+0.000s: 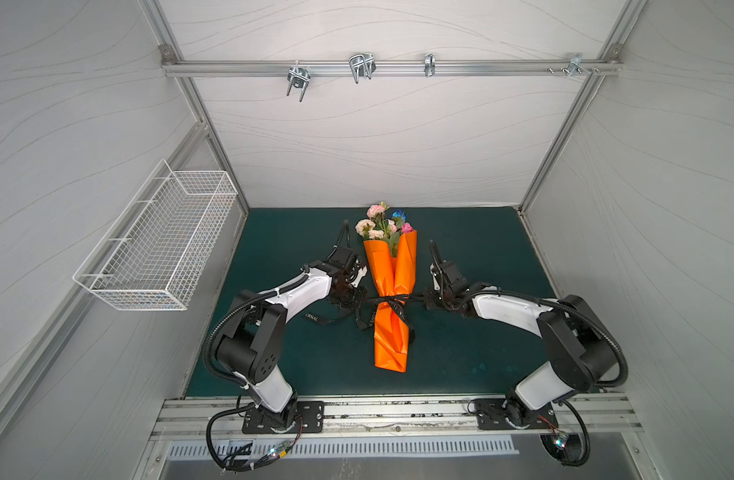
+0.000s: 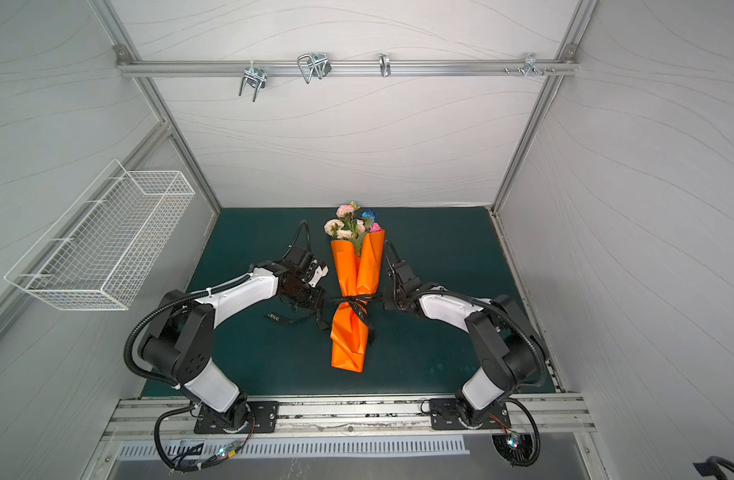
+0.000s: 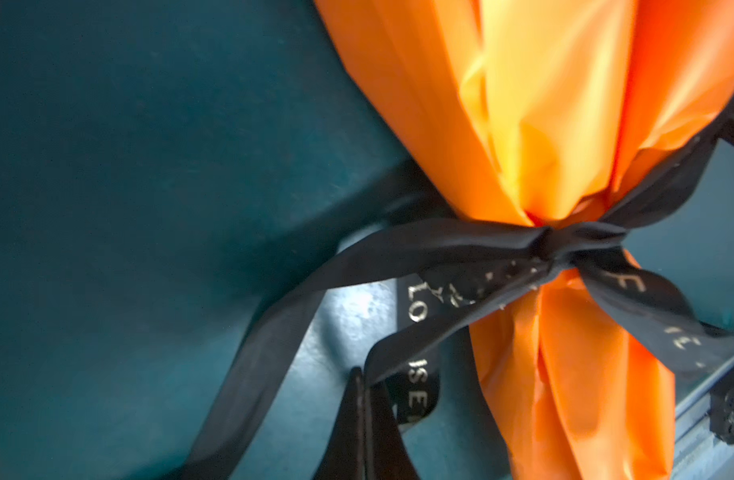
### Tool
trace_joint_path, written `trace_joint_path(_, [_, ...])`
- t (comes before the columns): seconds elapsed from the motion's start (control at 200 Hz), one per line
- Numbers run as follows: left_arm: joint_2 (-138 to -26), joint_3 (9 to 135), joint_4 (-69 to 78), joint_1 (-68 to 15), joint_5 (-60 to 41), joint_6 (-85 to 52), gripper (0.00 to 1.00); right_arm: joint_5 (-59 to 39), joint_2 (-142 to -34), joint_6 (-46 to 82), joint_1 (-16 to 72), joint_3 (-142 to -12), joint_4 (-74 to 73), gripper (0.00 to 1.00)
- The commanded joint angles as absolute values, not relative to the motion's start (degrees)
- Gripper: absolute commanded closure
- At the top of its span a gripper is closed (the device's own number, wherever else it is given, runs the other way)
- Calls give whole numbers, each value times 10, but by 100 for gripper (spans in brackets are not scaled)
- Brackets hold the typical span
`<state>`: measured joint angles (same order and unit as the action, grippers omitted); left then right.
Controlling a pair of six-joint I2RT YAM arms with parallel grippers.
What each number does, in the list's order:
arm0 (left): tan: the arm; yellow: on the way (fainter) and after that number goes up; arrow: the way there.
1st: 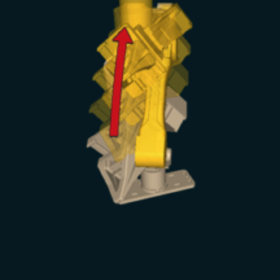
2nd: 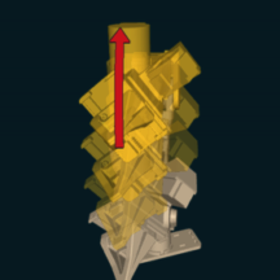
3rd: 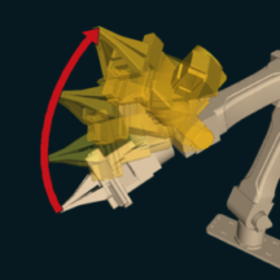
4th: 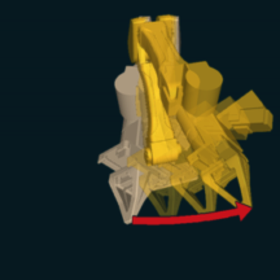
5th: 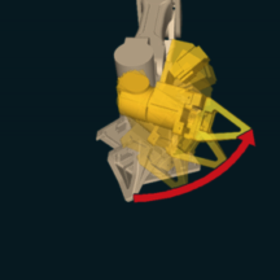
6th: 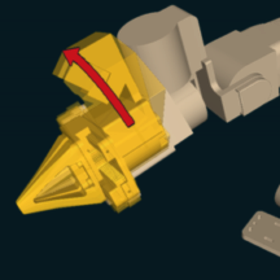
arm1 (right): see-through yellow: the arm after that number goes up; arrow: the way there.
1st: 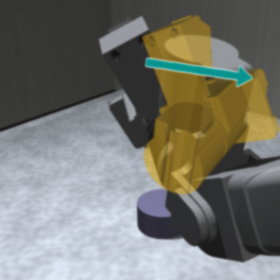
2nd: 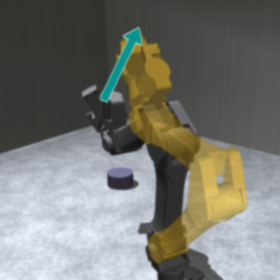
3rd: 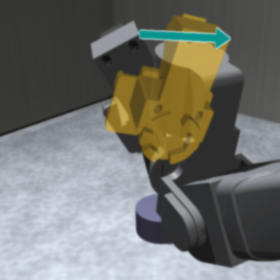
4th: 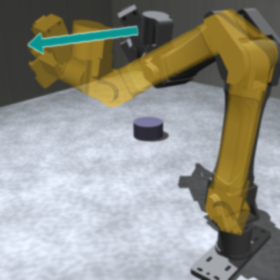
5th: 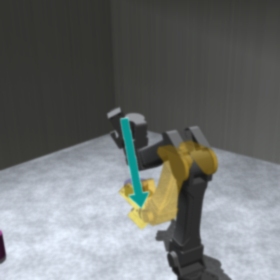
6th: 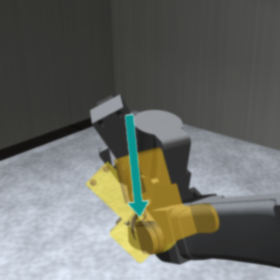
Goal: Tie the bouquet of fake flowers
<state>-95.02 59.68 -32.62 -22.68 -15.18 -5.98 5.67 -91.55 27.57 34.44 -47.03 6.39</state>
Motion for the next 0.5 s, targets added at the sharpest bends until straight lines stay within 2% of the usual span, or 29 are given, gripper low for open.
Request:
trace_joint_path(0.0, [-962,634,-352,-209,-114,-48,100,78,-938,257,324,-491,72,100])
trace_joint_path(0.28, [-948,650,-342,-228,-182,-49,100,30,-887,229,325,-492,74,100])
trace_joint_path(0.355, [-949,660,-342,-245,-197,-42,100,18,-865,222,326,-490,85,79])
trace_joint_path(0.435, [-956,676,-345,-264,-198,-41,100,10,-841,222,328,-487,101,67])
trace_joint_path(0.495, [-963,690,-350,-273,-197,-39,97,5,-818,224,330,-481,111,62])
